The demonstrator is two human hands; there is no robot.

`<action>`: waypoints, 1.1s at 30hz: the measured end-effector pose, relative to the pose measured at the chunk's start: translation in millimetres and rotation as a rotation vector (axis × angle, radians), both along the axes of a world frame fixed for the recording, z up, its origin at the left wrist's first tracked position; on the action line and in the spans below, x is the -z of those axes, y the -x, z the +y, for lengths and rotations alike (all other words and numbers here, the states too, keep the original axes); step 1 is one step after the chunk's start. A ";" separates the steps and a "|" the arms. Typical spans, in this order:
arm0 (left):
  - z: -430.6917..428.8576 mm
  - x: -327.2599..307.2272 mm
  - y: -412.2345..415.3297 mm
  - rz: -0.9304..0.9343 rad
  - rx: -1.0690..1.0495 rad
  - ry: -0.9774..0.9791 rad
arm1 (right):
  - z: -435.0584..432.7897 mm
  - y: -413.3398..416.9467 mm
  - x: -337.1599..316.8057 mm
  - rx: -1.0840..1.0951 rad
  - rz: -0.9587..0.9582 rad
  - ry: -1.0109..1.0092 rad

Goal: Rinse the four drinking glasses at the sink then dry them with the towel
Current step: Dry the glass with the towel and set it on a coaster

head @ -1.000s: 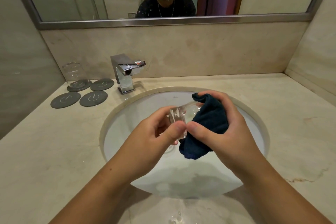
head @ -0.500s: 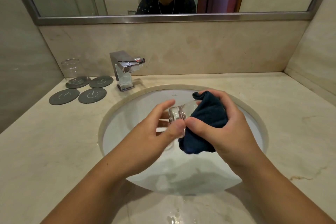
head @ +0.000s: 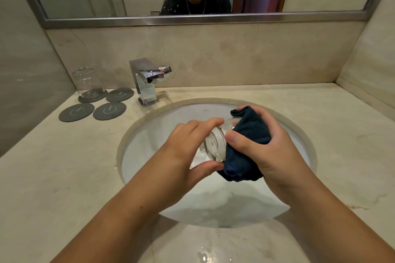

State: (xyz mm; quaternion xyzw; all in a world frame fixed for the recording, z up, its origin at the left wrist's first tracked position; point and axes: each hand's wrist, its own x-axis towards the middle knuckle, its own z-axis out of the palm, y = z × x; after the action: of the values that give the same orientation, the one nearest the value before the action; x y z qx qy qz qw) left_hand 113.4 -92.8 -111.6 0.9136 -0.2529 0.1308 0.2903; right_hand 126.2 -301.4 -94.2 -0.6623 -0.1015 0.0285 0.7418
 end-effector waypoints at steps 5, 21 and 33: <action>0.2 0.3 -2.4 0.362 -0.018 0.421 | 3.3 3.1 -1.5 0.062 -0.089 0.023; -1.8 -2.8 1.4 0.009 -0.030 -0.053 | 0.9 2.0 -1.3 0.018 -0.038 0.009; -9.2 -3.9 -1.8 0.435 -0.041 0.585 | 6.7 9.5 -1.7 0.131 -0.258 0.078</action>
State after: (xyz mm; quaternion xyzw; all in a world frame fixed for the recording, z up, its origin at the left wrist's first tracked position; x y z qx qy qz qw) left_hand 115.2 -101.9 -107.7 0.8033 -0.1187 0.0061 0.5835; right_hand 116.7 -294.8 -92.5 -0.6941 -0.1514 -0.1013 0.6964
